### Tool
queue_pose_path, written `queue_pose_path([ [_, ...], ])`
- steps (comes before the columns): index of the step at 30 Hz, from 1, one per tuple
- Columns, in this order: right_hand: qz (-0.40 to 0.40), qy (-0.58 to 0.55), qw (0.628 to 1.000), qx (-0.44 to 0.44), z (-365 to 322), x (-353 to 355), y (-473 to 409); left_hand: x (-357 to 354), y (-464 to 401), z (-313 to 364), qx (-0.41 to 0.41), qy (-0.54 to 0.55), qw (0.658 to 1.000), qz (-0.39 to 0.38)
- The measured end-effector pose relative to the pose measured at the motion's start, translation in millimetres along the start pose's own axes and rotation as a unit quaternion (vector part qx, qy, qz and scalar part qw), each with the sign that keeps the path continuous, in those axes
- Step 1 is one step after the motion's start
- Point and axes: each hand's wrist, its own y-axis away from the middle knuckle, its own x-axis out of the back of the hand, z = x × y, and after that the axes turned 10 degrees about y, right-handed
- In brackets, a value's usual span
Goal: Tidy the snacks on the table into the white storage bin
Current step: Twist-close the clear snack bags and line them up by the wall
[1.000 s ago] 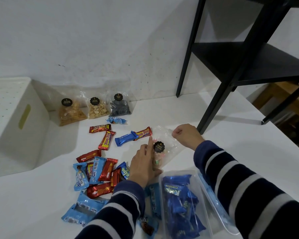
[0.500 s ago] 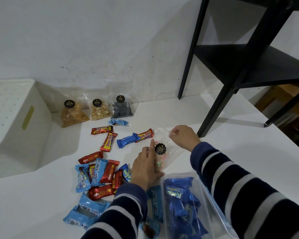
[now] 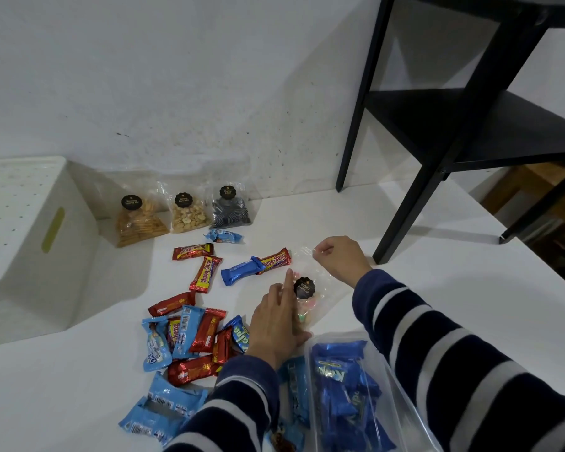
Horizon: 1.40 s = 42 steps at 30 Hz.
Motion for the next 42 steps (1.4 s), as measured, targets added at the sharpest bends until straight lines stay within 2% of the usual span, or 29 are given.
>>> queue_pose_path([
  [4, 0.025, 0.018, 0.999, -0.020, -3, -1, 0, -1, 0, 0, -0.004, -0.001, 1.000, -0.002],
  [10, 0.001, 0.000, 1.000, 0.005, -8, -2, 1, -1, 0, 0, -0.010, 0.002, 1.000, 0.002],
  [27, 0.026, 0.004, 1.000, -0.013, -23, -1, 7, 1, 6, 2, -0.032, 0.002, 0.999, 0.016],
  [30, -0.001, 0.002, 1.000, -0.012, -19, 1, 6, 1, 4, 2, -0.023, 0.004, 1.000, 0.007],
  [34, -0.056, 0.080, 0.995, -0.002, -2, 11, 10, 1, 4, 3, 0.013, 0.022, 1.000, 0.018],
  [37, -0.033, 0.098, 0.995, -0.010, 13, 15, 18, 4, 4, 5, 0.029, 0.017, 0.999, 0.021],
  [42, 0.017, 0.032, 0.999, -0.008, 20, 11, 23, 1, 3, 5, 0.029, 0.010, 0.999, 0.023],
])
